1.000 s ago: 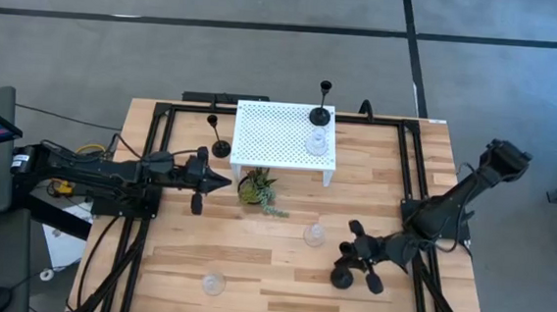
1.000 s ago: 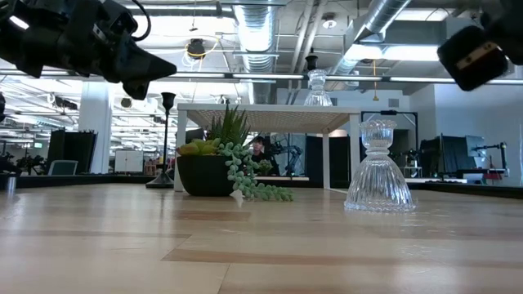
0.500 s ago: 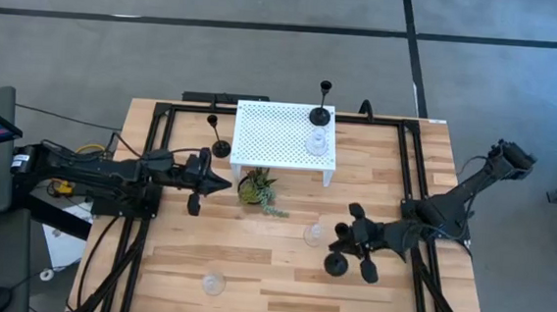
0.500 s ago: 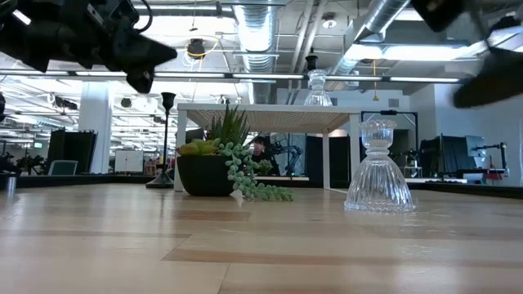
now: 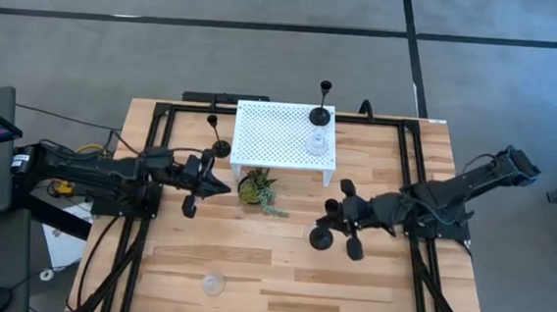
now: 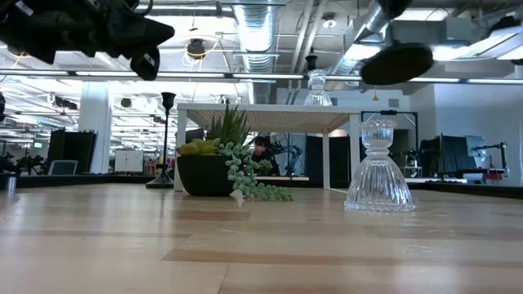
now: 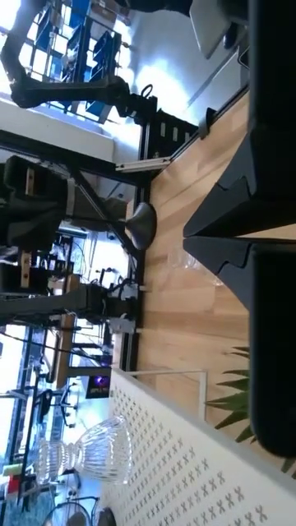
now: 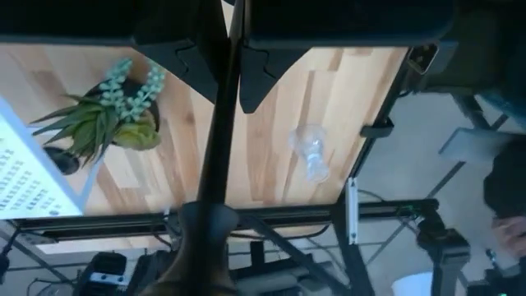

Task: Pick & Place candle stick holders
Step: Move the bottom black candle holder to the center of the table

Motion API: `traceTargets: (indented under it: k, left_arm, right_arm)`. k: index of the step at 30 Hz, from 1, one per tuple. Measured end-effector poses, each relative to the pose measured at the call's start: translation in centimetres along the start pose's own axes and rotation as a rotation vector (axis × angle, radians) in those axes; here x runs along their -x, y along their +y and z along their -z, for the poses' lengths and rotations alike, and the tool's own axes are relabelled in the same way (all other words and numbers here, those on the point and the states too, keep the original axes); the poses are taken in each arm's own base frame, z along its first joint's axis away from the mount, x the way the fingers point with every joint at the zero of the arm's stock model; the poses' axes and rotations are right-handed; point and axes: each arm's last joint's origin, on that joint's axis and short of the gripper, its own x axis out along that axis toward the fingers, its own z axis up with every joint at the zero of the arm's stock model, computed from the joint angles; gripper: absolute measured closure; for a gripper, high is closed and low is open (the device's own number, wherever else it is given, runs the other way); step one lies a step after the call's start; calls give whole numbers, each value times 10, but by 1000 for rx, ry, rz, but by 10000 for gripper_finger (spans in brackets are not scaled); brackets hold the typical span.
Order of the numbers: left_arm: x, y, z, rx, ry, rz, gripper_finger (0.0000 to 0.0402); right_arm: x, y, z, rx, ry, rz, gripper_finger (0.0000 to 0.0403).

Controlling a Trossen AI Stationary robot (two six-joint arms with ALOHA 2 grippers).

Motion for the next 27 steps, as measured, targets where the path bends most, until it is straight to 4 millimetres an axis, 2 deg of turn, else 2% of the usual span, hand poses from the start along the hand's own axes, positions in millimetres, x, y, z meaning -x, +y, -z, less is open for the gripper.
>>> traceTargets:
  k: [4, 8, 13, 20, 27]
  left_arm:
    - [-3, 0, -15, 1, 69, -27, 395]
    - [-4, 1, -35, -79, 139, -119, 395]
    - [-4, 1, -53, -140, 120, -146, 395]
    - [-3, 1, -49, -132, 166, -147, 392]
    - [-4, 1, -49, -134, 171, -158, 392]
  right_arm:
    - [-13, -14, -5, 11, -27, -10, 403]
    - [-29, -29, -11, 52, -68, -60, 403]
    - [-50, -49, -12, 72, -102, -103, 403]
    - [-70, -69, -6, 66, -85, -110, 403]
    - [-73, -86, -9, 52, -106, -175, 403]
